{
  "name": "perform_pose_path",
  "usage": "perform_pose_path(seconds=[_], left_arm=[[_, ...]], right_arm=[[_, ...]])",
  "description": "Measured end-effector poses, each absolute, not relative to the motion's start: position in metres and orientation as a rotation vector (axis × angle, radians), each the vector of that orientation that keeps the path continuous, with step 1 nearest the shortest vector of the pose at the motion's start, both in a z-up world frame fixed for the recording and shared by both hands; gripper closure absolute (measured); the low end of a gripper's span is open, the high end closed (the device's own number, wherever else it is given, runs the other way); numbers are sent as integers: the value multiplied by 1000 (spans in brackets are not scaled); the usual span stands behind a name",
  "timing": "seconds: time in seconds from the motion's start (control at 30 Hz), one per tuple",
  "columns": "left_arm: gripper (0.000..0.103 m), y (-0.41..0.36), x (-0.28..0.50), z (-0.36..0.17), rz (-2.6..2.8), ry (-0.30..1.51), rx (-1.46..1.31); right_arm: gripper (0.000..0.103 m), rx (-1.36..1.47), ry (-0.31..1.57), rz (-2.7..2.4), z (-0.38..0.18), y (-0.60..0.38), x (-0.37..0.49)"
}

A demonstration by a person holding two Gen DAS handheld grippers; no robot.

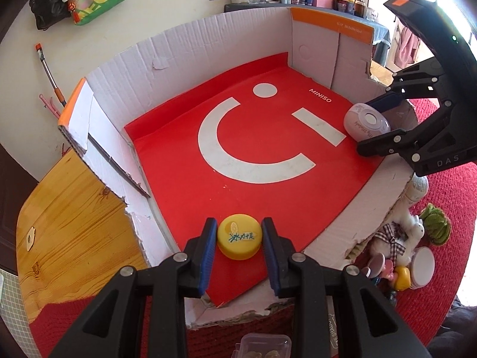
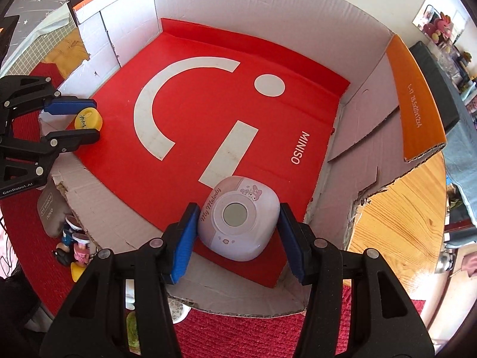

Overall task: Organize objects
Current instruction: 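Carry the yellow container and pink-white speaker into the orange box with both grippers, then lower both items onto the red liner and open both grippers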

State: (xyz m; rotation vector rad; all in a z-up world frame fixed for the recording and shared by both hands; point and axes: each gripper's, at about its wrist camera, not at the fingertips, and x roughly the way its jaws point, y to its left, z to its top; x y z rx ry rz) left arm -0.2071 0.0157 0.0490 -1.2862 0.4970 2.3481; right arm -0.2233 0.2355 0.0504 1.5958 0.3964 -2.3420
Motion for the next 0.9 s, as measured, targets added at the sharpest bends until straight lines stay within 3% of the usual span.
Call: perform_pose_path(seconds=[0.9], left_arm=[[69,20,-205,48,2352,497,-1282]], right_arm=[[51,1604,408,-2339,48,249,-207]])
